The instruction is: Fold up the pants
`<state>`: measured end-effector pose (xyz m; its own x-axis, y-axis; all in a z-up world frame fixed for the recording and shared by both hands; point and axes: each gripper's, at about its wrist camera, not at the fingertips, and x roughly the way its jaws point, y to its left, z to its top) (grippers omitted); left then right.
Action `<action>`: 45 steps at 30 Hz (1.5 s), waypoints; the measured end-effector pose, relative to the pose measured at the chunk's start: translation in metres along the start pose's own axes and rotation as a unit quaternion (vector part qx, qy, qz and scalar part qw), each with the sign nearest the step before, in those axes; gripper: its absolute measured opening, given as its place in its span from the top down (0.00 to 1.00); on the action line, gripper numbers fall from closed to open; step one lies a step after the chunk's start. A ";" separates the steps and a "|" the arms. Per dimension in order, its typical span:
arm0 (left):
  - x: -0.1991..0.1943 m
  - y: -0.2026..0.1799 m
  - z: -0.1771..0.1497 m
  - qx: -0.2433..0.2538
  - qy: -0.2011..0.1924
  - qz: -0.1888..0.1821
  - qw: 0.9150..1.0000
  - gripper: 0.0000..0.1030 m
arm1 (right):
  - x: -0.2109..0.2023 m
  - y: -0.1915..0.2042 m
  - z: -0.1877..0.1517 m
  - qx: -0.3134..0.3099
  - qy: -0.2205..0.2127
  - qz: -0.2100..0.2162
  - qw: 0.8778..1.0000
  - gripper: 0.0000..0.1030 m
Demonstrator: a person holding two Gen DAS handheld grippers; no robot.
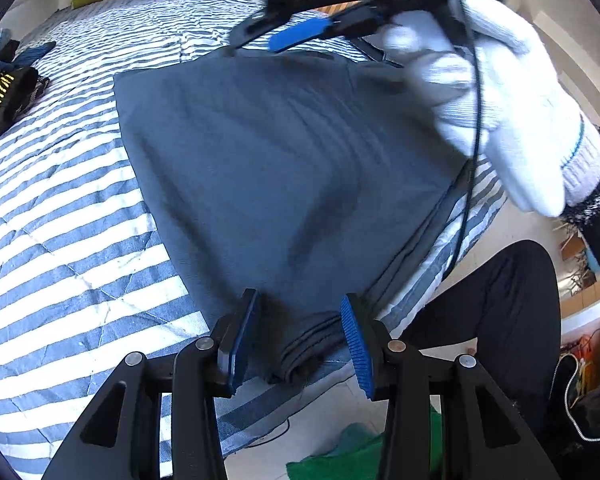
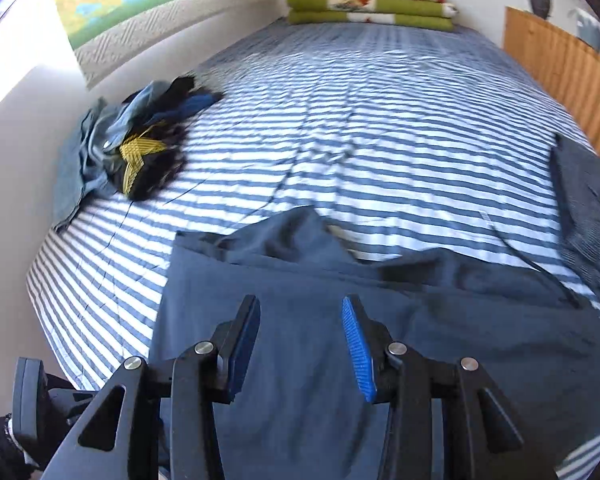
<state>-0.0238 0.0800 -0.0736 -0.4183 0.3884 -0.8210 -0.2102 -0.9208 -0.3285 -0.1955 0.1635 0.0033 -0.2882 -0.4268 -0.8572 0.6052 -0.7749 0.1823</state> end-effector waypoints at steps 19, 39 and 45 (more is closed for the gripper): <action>-0.035 0.113 0.086 -0.124 -0.042 0.020 0.991 0.51 | -0.027 0.023 -0.063 0.040 -0.032 0.069 0.996 0.63; 0.029 0.164 0.150 -0.157 0.012 0.020 0.987 0.86 | 0.030 0.161 -0.167 -0.150 -0.006 -0.031 0.988 0.54; 0.022 0.172 0.145 -0.193 -0.012 -0.009 0.981 0.93 | 0.031 0.160 -0.165 -0.160 -0.006 -0.056 0.986 0.67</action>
<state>-0.1973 -0.0645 -0.0800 -0.4395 0.4007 -0.8039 0.1303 -0.8571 -0.4984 0.0148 0.1031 -0.0732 -0.3744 -0.3542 -0.8570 0.7715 -0.6317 -0.0759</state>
